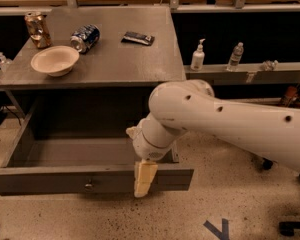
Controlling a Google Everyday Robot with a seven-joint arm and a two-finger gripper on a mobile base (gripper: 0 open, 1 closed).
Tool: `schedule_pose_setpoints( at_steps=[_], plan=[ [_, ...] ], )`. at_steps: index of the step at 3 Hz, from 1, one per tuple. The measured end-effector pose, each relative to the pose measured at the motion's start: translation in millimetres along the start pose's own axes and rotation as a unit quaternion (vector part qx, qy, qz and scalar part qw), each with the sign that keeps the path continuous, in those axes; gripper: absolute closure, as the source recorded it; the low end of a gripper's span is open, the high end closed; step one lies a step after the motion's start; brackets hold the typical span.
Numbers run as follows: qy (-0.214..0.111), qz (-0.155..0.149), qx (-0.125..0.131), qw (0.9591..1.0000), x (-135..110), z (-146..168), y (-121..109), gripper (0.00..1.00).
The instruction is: Close top drawer
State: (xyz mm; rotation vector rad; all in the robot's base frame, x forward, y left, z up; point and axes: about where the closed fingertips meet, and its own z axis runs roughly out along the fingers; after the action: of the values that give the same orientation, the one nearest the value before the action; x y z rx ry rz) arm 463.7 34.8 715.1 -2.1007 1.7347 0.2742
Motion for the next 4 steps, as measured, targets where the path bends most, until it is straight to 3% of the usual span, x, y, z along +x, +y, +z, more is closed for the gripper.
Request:
schedule_pose_setpoints(
  at_steps=[1, 2, 3, 4],
  plan=[
    [0.016, -0.015, -0.004, 0.9998, 12, 54, -7, 0.0],
    [0.035, -0.021, 0.008, 0.9991, 17, 78, -15, 0.16],
    [0.038, -0.021, 0.01, 0.999, 17, 79, -17, 0.35],
    [0.058, -0.024, 0.024, 0.9977, 22, 76, -39, 0.36]
  ],
)
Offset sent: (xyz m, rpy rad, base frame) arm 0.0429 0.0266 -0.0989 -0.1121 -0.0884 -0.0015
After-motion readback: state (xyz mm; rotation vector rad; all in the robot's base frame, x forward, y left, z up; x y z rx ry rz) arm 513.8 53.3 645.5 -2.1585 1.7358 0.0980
